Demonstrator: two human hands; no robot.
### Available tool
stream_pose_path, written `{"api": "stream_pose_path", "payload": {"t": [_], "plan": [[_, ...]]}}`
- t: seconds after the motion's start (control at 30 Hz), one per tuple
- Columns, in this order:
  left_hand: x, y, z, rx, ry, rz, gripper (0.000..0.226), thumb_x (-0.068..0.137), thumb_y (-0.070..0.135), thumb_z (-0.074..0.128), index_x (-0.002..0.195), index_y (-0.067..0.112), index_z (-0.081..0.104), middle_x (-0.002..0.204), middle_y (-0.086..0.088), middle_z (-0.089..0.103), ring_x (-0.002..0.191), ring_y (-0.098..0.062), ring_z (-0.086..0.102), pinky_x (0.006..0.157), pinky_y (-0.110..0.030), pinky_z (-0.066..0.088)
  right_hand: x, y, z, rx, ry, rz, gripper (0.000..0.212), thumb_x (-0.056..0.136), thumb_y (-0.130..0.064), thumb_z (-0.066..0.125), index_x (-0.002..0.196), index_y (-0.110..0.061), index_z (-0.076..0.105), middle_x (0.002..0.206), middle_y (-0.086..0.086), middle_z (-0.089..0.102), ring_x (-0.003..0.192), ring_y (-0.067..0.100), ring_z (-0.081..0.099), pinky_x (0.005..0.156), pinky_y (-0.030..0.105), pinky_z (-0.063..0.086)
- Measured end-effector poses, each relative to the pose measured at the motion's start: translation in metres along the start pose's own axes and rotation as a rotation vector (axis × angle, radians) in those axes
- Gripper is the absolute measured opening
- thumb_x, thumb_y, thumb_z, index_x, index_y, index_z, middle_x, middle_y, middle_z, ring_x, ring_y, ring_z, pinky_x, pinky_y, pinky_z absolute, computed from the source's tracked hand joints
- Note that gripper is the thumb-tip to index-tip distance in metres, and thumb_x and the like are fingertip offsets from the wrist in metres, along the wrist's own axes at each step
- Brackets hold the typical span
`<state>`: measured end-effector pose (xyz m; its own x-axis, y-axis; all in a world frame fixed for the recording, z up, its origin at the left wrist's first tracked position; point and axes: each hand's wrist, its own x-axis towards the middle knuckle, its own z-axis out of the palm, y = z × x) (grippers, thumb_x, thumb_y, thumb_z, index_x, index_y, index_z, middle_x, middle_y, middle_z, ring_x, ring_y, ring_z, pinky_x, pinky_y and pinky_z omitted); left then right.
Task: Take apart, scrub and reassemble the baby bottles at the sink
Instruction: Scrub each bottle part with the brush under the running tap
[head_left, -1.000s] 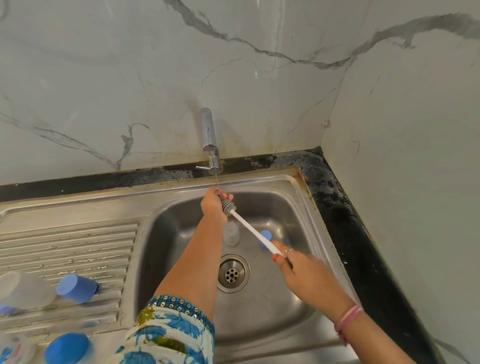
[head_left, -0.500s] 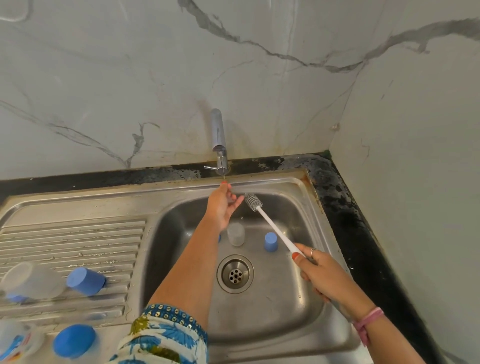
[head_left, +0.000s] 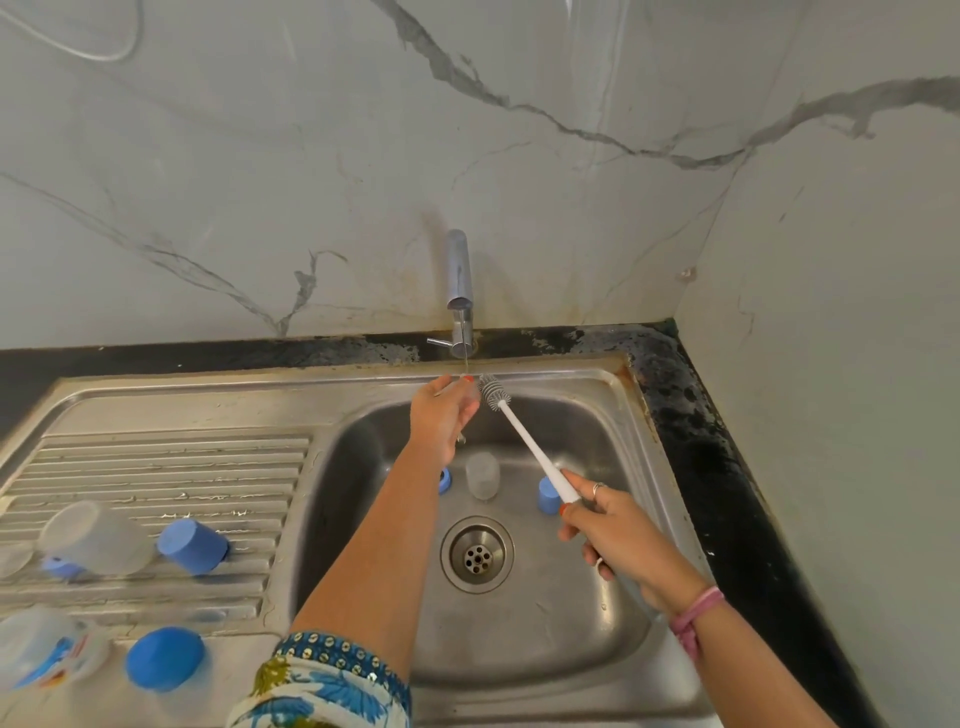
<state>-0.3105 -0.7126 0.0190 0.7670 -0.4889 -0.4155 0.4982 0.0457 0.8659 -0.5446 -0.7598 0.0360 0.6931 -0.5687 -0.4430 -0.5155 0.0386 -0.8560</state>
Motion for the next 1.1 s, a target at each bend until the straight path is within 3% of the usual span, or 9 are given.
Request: {"api": "stream_pose_path", "payload": {"t": [0.17,0.27,0.33,0.47,0.57,0.73,0.93,1.0,1.1], "plan": [[-0.010,0.004,-0.009,0.217,0.112,0.033,0.019,0.087,0.029,0.072,0.089,0.011,0.065,0.085,-0.009,0.070,0.081,-0.017,0.067,0.071,-0.024,0.057,0.000,-0.007,0.008,0.003,-0.002,-0.031,0.042,0.096,-0.015,0.052,0.122,-0.047,0.045,0.080,0.001,0.069,0.048,0.009,0.048,0.042,0.024,0.038],[-0.016,0.005,-0.015,0.390,0.132,0.097,0.020,0.087,0.033,0.071,0.075,0.017,0.066,0.075,-0.005,0.068,0.077,-0.018,0.063,0.080,-0.031,0.056,-0.004,-0.009,0.009,-0.017,-0.001,-0.042,0.040,0.097,-0.015,0.053,0.121,-0.046,0.046,0.081,0.003,0.069,0.049,0.009,0.048,0.042,0.024,0.039],[-0.020,0.008,-0.019,0.551,0.153,0.114,0.019,0.085,0.034,0.073,0.075,0.018,0.067,0.077,-0.002,0.069,0.078,-0.018,0.065,0.087,-0.035,0.055,-0.007,-0.010,0.009,-0.029,-0.011,-0.046,0.041,0.097,-0.014,0.052,0.122,-0.045,0.046,0.082,0.004,0.069,0.049,0.010,0.048,0.041,0.023,0.038],[-0.034,0.010,-0.031,1.003,0.111,0.125,0.017,0.078,0.027,0.077,0.092,0.018,0.072,0.083,0.005,0.065,0.076,-0.009,0.058,0.077,-0.023,0.044,-0.015,-0.009,0.012,-0.046,-0.024,-0.054,0.039,0.096,-0.011,0.051,0.113,-0.047,0.049,0.080,0.004,0.067,0.047,0.010,0.047,0.040,0.022,0.036],[-0.051,0.005,-0.038,1.137,0.097,0.134,0.022,0.077,0.030,0.076,0.066,0.020,0.060,0.083,-0.003,0.061,0.078,-0.016,0.057,0.074,-0.026,0.045,-0.021,-0.007,0.020,-0.064,-0.035,-0.036,0.035,0.095,-0.009,0.049,0.103,-0.043,0.056,0.077,0.004,0.065,0.044,0.009,0.046,0.041,0.024,0.034],[-0.073,0.000,-0.049,1.432,0.040,0.135,0.024,0.084,0.020,0.069,0.099,0.002,0.068,0.098,-0.014,0.067,0.101,-0.030,0.065,0.081,-0.032,0.052,-0.029,-0.002,0.036,-0.480,-0.003,-0.080,0.017,0.094,-0.014,0.043,0.103,-0.011,0.057,0.090,0.017,0.065,0.064,0.024,0.055,0.060,0.040,0.049],[-0.088,-0.001,-0.064,1.621,0.025,0.234,0.036,0.089,0.022,0.066,0.118,0.003,0.059,0.120,-0.015,0.060,0.112,-0.033,0.057,0.086,-0.036,0.048,-0.044,-0.008,0.062,-0.802,0.096,-0.170,0.037,0.100,-0.021,0.039,0.136,-0.017,0.042,0.092,0.010,0.063,0.079,0.027,0.058,0.067,0.031,0.041],[-0.091,0.006,-0.073,1.608,-0.003,0.253,0.039,0.086,0.024,0.069,0.119,0.004,0.060,0.120,-0.014,0.061,0.111,-0.032,0.057,0.087,-0.037,0.050,-0.048,-0.013,0.072,-0.808,0.098,-0.168,0.027,0.099,-0.020,0.040,0.124,-0.017,0.049,0.094,0.011,0.063,0.081,0.029,0.060,0.068,0.033,0.043],[-0.098,0.025,-0.090,1.532,-0.052,0.271,0.043,0.083,0.025,0.074,0.118,0.003,0.064,0.118,-0.014,0.064,0.108,-0.030,0.061,0.090,-0.036,0.051,-0.053,-0.024,0.094,-0.522,0.086,-0.137,0.013,0.095,-0.014,0.043,0.097,-0.018,0.055,0.083,0.011,0.064,0.060,0.019,0.056,0.055,0.033,0.047]]}}
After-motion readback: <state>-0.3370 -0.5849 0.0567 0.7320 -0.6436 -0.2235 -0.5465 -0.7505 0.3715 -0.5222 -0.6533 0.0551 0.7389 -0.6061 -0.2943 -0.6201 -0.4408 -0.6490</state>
